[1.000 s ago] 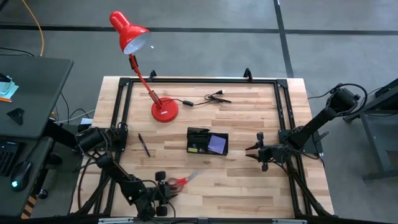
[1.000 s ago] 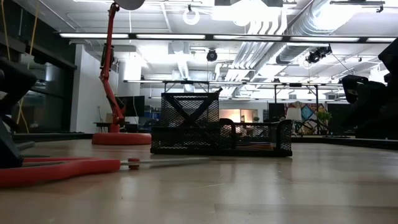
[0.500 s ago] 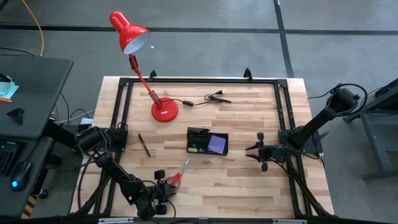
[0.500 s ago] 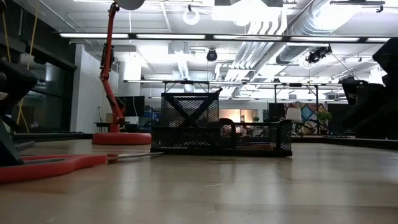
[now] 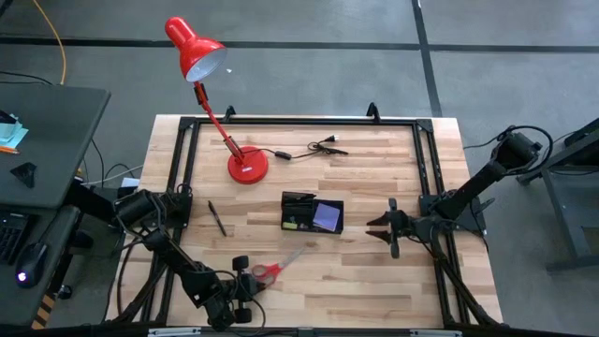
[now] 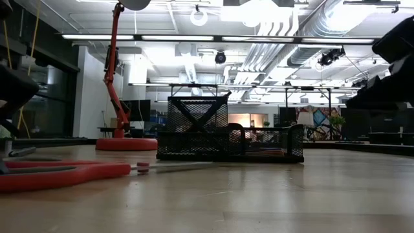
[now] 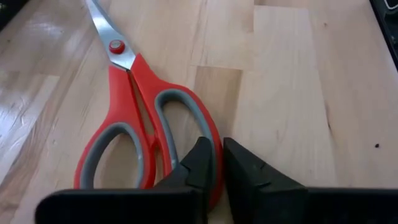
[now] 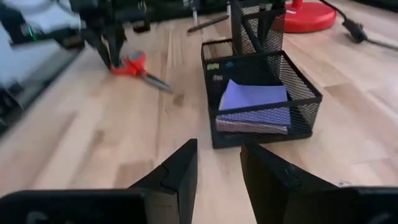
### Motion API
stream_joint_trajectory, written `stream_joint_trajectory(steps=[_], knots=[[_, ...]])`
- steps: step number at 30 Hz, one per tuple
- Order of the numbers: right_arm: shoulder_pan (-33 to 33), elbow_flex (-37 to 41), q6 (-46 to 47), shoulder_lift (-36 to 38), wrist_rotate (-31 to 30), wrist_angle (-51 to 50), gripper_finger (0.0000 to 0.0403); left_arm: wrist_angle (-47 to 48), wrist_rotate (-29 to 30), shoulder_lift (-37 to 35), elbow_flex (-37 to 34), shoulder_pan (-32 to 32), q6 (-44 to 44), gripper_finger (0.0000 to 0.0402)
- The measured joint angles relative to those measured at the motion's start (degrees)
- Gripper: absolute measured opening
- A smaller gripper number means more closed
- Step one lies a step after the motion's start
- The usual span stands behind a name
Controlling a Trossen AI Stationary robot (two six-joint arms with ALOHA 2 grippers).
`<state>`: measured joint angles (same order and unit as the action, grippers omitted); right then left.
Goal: Pick and place office supplies into organizer
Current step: Put the red scissors into the black desk organizer
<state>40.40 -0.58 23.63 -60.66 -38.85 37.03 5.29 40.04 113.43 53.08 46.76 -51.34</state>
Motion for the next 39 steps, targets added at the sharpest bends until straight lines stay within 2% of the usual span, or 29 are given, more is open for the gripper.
stream_joint_trajectory(steps=[2,5,9,17,23,30,34,39], knots=[[0.0,0.0,3.5,0.0,0.0,1.1,0.0114,0.1,0.0,0.0,0.0,0.0,-0.4,0.0025],[0.0,0.0,7.7,0.0,-0.6,2.1,0.0114,0.1,0.0,0.0,0.0,0.0,-0.5,0.0011],[0.0,0.0,13.1,0.0,-5.5,3.4,0.0114,-0.1,0.4,0.0,0.0,0.1,-0.8,0.0012],[0.0,0.0,13.9,0.0,-12.0,4.4,0.0114,-0.1,0.4,0.0,-0.1,0.1,-1.0,0.0008],[0.0,0.0,12.2,0.0,-10.4,4.0,0.0114,-1.0,1.1,0.1,-0.2,0.1,-0.5,0.0004],[0.0,0.0,18.6,0.0,-6.1,4.3,0.0114,-2.0,1.2,0.2,-0.3,0.1,0.4,0.0004],[-0.3,-1.0,18.7,0.0,-5.7,3.4,0.0114,-2.1,1.4,0.2,-0.3,0.1,0.5,0.0002],[-3.9,-5.1,16.7,0.0,2.0,0.6,0.0114,-2.5,2.3,0.3,-0.3,0.1,1.6,0.0003]])
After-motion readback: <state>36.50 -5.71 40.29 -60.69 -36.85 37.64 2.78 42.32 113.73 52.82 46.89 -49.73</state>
